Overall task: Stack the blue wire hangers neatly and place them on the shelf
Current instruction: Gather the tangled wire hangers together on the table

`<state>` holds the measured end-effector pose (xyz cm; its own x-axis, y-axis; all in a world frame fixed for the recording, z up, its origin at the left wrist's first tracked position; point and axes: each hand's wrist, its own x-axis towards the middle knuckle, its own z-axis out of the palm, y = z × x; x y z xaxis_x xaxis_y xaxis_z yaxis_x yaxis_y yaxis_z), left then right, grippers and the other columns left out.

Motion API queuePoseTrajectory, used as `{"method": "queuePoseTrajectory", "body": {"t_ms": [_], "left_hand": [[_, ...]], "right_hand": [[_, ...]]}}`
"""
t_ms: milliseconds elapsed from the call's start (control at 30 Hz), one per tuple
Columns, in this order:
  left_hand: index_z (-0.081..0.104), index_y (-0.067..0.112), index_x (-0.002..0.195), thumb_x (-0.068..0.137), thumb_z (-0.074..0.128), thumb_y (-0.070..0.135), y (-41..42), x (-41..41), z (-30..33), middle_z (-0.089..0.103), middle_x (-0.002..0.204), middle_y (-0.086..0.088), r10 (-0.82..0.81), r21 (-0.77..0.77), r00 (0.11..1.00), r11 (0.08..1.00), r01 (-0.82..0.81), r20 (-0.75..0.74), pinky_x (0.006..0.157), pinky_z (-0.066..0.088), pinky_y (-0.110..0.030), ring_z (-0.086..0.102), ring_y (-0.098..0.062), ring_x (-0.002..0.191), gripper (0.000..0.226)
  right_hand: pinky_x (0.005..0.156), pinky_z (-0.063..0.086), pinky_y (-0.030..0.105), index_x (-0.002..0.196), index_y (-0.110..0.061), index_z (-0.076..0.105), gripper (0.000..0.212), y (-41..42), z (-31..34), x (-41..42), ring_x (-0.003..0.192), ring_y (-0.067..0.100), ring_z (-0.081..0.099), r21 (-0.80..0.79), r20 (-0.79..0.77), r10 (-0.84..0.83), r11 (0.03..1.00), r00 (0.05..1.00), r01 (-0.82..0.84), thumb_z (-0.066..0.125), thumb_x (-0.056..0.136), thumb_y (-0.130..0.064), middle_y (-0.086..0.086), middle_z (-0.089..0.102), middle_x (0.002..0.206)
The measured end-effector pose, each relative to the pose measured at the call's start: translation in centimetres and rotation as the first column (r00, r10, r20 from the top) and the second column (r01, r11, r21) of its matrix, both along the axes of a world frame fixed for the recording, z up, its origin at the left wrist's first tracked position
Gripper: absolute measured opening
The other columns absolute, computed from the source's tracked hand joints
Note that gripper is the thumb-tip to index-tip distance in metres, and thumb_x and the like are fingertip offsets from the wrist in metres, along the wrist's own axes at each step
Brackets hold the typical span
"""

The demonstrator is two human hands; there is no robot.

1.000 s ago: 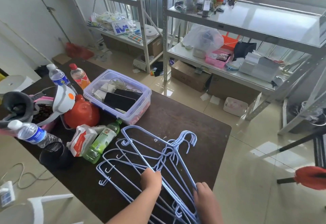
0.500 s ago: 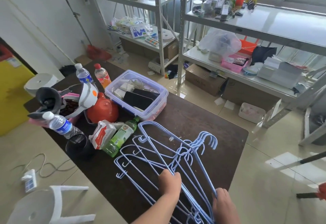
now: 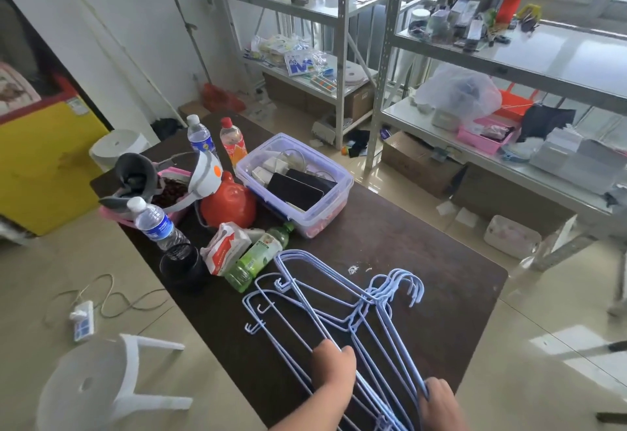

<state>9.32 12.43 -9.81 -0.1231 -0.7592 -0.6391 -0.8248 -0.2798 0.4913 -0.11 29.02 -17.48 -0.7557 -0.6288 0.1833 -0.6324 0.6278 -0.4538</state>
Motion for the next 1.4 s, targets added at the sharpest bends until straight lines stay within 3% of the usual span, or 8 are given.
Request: {"method": "queuePoseTrajectory", "body": {"t_ms": [133, 267, 467, 700, 833, 933, 1267, 1400], "left_hand": [[0.059, 0.007, 0.075, 0.073, 0.047, 0.023, -0.1, 0.2, -1.3, 0.073, 0.078, -0.012, -0.008, 0.024, 1.000, 1.000, 0.008, 0.027, 0.070, 0.059, -0.036, 0.072, -0.028, 0.074, 0.020], [0.054, 0.010, 0.070, 0.072, 0.046, 0.024, -0.4, -0.1, -1.3, 0.073, 0.077, -0.010, -0.023, 0.046, 0.999, 0.999, 0.020, 0.050, 0.071, 0.059, -0.034, 0.072, -0.028, 0.074, 0.017], [0.051, 0.015, 0.072, 0.076, 0.045, 0.025, -0.6, -0.2, -0.7, 0.074, 0.080, -0.007, -0.045, 0.094, 0.994, 0.995, 0.036, 0.096, 0.064, 0.058, -0.028, 0.072, -0.024, 0.071, 0.013], [0.061, 0.010, 0.093, 0.085, 0.045, 0.030, -1.3, -0.1, 0.4, 0.068, 0.060, -0.003, -0.067, 0.131, 0.993, 0.990, 0.053, 0.101, 0.058, 0.061, -0.029, 0.067, -0.017, 0.043, 0.027], [0.063, 0.007, 0.087, 0.085, 0.045, 0.031, -2.3, 0.0, -0.4, 0.069, 0.060, -0.006, -0.057, 0.106, 0.992, 0.993, 0.045, 0.112, 0.061, 0.062, -0.033, 0.068, -0.020, 0.046, 0.030], [0.062, 0.004, 0.098, 0.088, 0.048, 0.025, -2.9, -0.2, -0.2, 0.065, 0.071, -0.006, -0.061, 0.104, 0.990, 0.993, 0.048, 0.126, 0.050, 0.060, -0.031, 0.061, -0.020, 0.043, 0.027], [0.054, 0.004, 0.099, 0.084, 0.055, 0.018, -3.5, -0.8, -0.7, 0.061, 0.092, -0.012, -0.006, 0.104, 0.995, 0.995, -0.005, 0.104, 0.049, 0.060, -0.039, 0.066, -0.027, 0.062, 0.021], [0.051, 0.003, 0.091, 0.086, 0.057, 0.019, -5.7, -0.6, -1.2, 0.061, 0.087, -0.014, 0.065, 0.068, 0.998, 0.996, -0.065, 0.014, 0.051, 0.059, -0.039, 0.065, -0.028, 0.063, 0.018]], "right_hand": [[0.051, 0.034, 0.028, 0.066, -0.021, 0.037, 0.030, 0.5, -0.8, 0.1, 0.062, 0.021, 0.039, 0.040, 0.157, -0.058, 0.998, 0.986, 0.052, 0.059, 0.054, -0.004, -0.008, 0.029, 0.059], [0.052, 0.035, 0.026, 0.056, -0.014, 0.049, 0.020, 0.5, -0.8, 0.1, 0.062, 0.018, 0.041, 0.081, 0.155, -0.029, 0.997, 0.988, 0.017, 0.064, 0.059, -0.001, -0.008, 0.030, 0.060], [0.051, 0.032, 0.023, 0.056, -0.013, 0.053, 0.040, 0.8, -1.4, 0.0, 0.067, 0.018, 0.044, 0.179, 0.244, -0.062, 0.984, 0.968, 0.018, 0.084, 0.049, 0.011, -0.008, 0.033, 0.060], [0.058, 0.032, 0.029, 0.058, -0.037, 0.027, 0.068, 0.4, -0.5, -0.1, 0.070, 0.019, 0.043, 0.185, 0.411, -0.077, 0.983, 0.908, 0.000, 0.079, 0.060, 0.007, -0.012, 0.028, 0.056], [0.051, 0.027, 0.028, 0.054, -0.027, 0.028, 0.047, 0.0, 0.5, 0.0, 0.053, 0.017, 0.035, 0.292, 0.478, -0.155, 0.956, 0.864, 0.010, 0.065, 0.081, -0.018, -0.007, 0.034, 0.062], [0.048, 0.029, 0.018, 0.054, -0.023, 0.028, 0.043, -0.1, 0.8, -0.2, 0.051, 0.005, 0.035, 0.372, 0.520, -0.161, 0.927, 0.839, -0.053, 0.058, 0.084, -0.029, -0.006, 0.037, 0.060], [0.063, 0.028, 0.026, 0.058, -0.026, 0.021, 0.043, -0.9, 1.9, 0.0, 0.054, 0.002, 0.028, 0.486, 0.547, -0.180, 0.864, 0.818, -0.135, 0.047, 0.092, -0.030, -0.010, 0.027, 0.066], [0.052, 0.031, 0.018, 0.059, -0.028, 0.023, 0.041, -0.7, 2.0, -0.5, 0.057, 0.005, 0.033, 0.452, 0.589, -0.155, 0.877, 0.793, -0.164, 0.047, 0.091, -0.029, -0.009, 0.030, 0.067]]}}
